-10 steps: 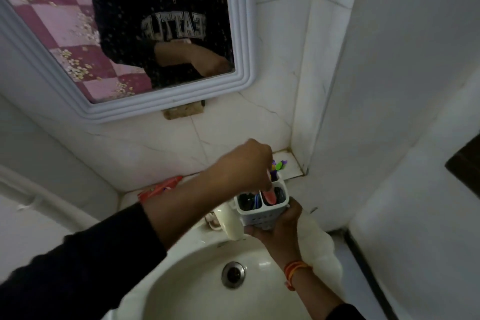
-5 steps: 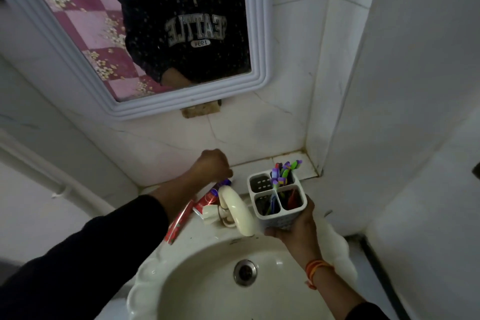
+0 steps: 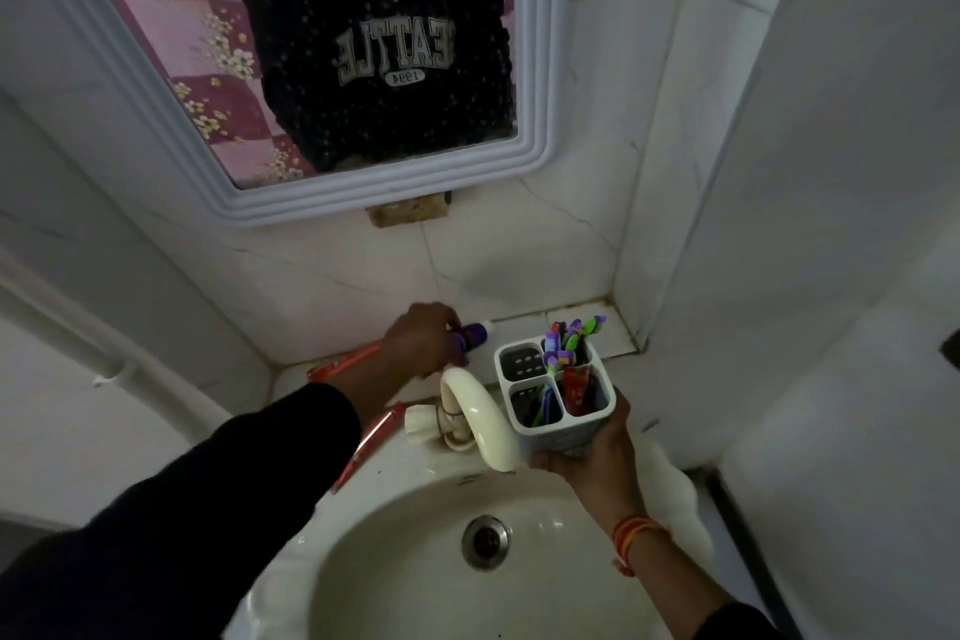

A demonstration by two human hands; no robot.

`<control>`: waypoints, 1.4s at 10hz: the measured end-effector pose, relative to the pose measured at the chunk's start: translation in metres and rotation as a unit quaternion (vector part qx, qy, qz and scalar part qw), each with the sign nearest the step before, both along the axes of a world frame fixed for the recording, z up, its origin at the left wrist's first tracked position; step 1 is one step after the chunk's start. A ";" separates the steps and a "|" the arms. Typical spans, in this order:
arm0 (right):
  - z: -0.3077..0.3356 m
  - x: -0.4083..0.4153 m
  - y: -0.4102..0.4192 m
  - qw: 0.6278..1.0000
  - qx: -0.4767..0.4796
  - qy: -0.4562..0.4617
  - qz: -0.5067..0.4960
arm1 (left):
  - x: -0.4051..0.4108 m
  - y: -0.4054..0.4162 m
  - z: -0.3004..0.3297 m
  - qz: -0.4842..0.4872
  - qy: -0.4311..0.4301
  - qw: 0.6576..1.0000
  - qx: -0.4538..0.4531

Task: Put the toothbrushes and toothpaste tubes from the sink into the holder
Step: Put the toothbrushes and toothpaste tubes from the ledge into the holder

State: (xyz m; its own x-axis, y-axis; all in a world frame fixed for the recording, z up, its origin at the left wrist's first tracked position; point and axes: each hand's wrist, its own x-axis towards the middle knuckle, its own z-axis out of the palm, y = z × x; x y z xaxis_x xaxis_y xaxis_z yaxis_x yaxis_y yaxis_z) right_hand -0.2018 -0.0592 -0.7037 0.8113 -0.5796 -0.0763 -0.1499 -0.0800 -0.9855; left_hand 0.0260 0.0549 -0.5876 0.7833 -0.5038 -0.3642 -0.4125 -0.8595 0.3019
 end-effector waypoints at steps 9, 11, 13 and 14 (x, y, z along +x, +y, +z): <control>-0.022 0.022 0.014 0.993 -0.033 0.002 -0.116 | -0.022 -0.030 0.024 -0.132 0.167 0.972 0.102; -0.027 0.021 0.008 0.992 -0.002 -0.002 -0.124 | -0.011 -0.025 0.012 -0.207 0.082 0.972 0.068; -0.033 0.020 -0.002 0.994 0.017 -0.008 -0.109 | 0.005 -0.018 0.016 -0.227 0.034 0.973 0.000; -0.025 0.015 -0.004 0.995 0.011 -0.002 -0.101 | 0.013 -0.008 0.034 -0.205 -0.012 0.974 -0.098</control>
State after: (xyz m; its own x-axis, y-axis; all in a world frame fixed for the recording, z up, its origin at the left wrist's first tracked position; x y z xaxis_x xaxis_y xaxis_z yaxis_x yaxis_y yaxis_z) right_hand -0.1865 -0.0631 -0.7291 0.6790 -0.7288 -0.0880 -0.1576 -0.0276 -0.9871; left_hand 0.0386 0.0472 -0.5539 0.5087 -0.8339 -0.2141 -0.7178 -0.5481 0.4293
